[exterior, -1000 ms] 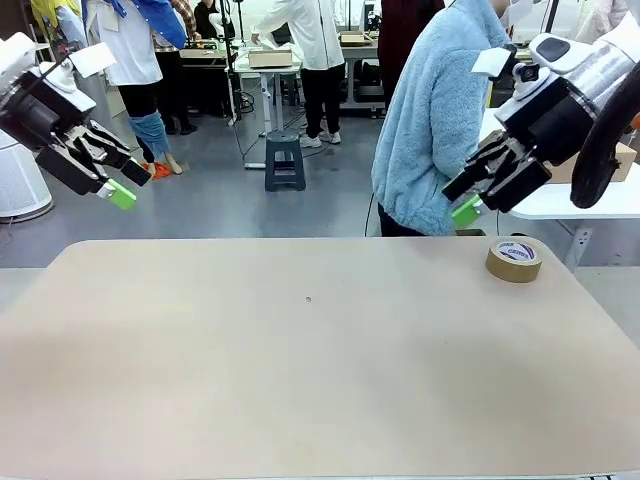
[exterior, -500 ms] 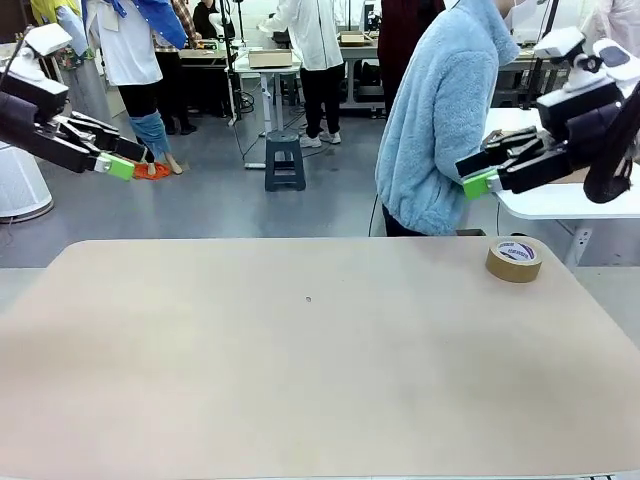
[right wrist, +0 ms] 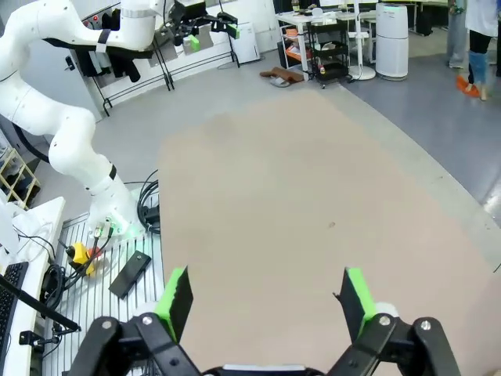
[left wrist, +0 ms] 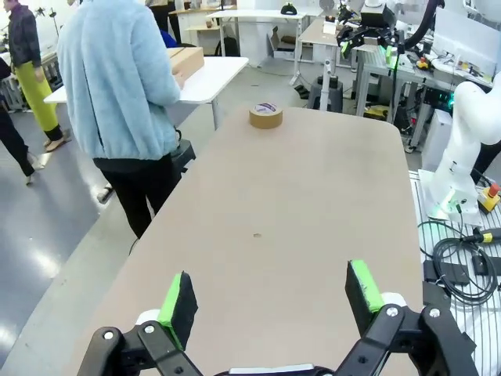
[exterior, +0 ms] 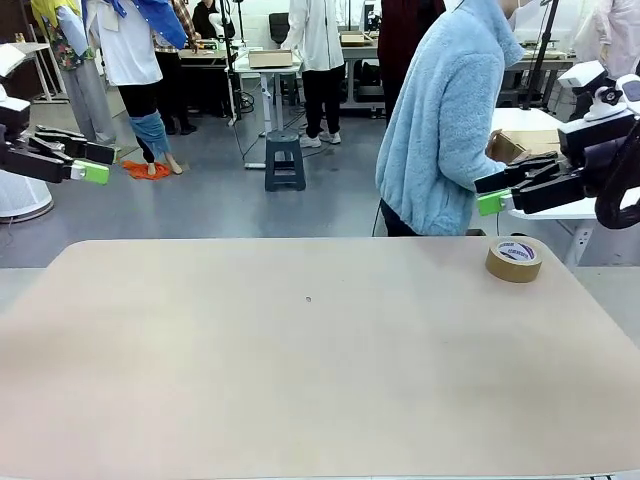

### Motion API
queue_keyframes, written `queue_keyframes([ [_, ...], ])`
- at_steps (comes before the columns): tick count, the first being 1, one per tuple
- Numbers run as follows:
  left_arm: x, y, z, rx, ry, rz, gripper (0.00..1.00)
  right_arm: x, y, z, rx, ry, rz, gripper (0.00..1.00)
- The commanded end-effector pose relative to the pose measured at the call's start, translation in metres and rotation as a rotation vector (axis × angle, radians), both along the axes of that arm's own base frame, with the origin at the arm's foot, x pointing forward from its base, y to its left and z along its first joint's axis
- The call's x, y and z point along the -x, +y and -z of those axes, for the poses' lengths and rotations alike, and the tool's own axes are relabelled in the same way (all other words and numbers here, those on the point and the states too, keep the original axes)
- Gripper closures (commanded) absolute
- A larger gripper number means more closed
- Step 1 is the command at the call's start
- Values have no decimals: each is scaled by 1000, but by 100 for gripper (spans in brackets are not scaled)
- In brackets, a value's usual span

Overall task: Wrap the clocks to prevent damage.
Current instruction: After the human seals the box with tape, release both hands from the side flaps of the Package Box.

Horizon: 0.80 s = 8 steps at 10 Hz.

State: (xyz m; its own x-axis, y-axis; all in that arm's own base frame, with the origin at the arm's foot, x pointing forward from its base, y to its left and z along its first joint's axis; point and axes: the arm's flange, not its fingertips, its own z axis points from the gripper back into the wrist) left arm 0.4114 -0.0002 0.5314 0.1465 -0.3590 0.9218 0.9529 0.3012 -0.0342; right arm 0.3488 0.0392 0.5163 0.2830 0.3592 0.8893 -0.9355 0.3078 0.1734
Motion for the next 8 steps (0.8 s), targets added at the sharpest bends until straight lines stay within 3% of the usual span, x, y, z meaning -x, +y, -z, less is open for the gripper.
queue_keyframes([
  [1,-1,-7,1,-11,15,10,0,-1,2,7,11,17,-22,0],
  [8,-1,-7,1,-11,15,10,0,-1,2,7,11,17,-22,0],
])
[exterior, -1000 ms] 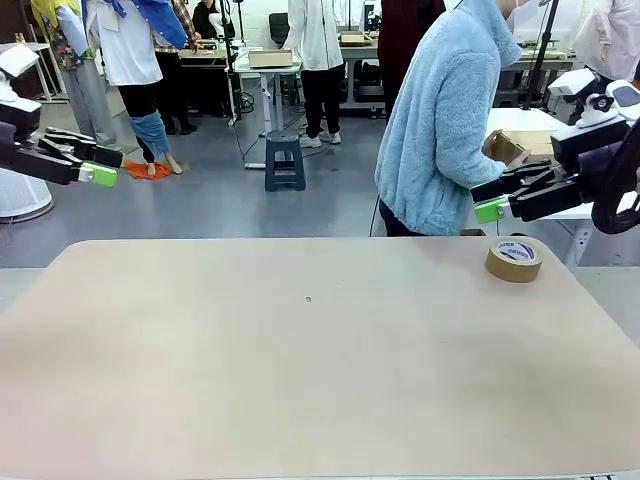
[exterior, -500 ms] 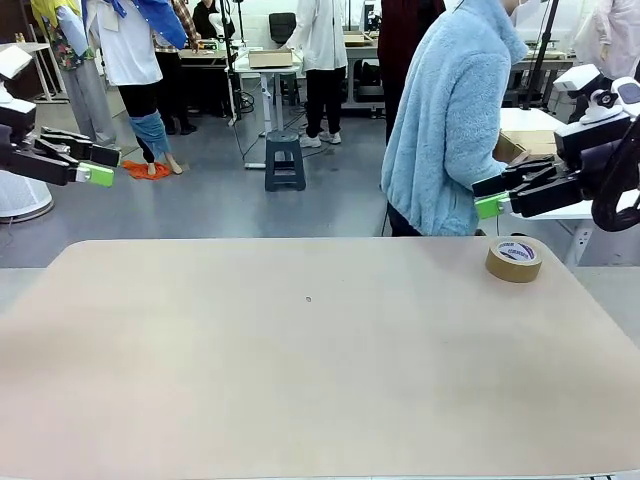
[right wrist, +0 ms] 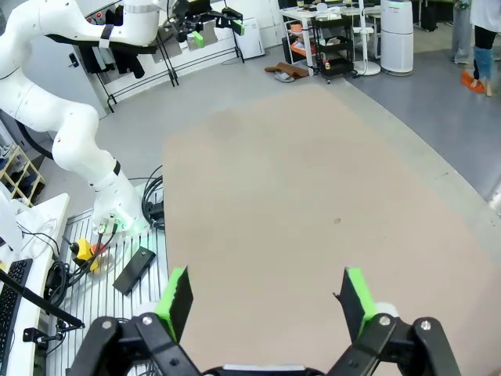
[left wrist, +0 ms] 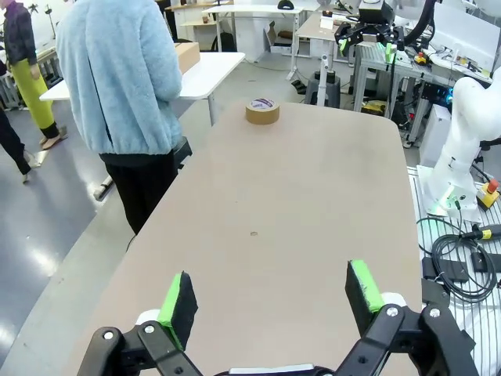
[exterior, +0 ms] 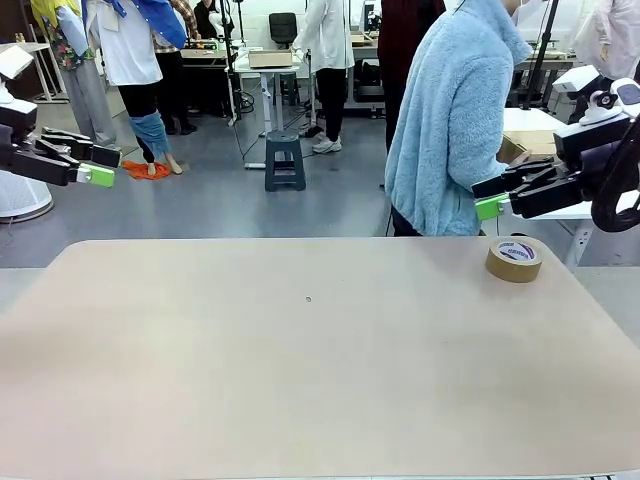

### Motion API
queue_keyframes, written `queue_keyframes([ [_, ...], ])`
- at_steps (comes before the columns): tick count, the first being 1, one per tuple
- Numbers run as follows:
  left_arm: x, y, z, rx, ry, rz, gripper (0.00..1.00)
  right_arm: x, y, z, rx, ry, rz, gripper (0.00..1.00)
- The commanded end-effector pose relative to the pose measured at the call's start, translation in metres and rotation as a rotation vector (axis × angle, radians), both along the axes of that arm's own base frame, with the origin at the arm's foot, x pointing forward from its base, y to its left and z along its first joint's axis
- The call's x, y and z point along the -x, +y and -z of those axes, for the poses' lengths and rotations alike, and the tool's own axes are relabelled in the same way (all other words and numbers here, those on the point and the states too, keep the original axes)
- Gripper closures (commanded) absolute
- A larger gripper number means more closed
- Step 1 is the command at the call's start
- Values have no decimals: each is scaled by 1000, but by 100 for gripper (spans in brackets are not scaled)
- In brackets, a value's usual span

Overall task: Wrap the clocks to prevent damage.
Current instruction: After the human seals the box with tape, release both hands from the side flaps of the Package Box.

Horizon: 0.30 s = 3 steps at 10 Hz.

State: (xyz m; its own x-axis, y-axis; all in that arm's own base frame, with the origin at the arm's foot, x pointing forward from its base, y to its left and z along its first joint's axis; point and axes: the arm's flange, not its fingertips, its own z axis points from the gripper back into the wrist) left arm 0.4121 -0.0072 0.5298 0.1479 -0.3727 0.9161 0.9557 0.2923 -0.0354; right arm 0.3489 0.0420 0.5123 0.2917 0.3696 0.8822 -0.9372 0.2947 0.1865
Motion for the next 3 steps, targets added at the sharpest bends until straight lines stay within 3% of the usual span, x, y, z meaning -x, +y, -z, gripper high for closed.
queue_keyframes([
  [1,0,0,-1,2,10,0,0,-1,-1,3,4,1,-7,0],
  [3,0,0,-1,2,10,0,0,-1,-1,3,4,1,-7,0],
])
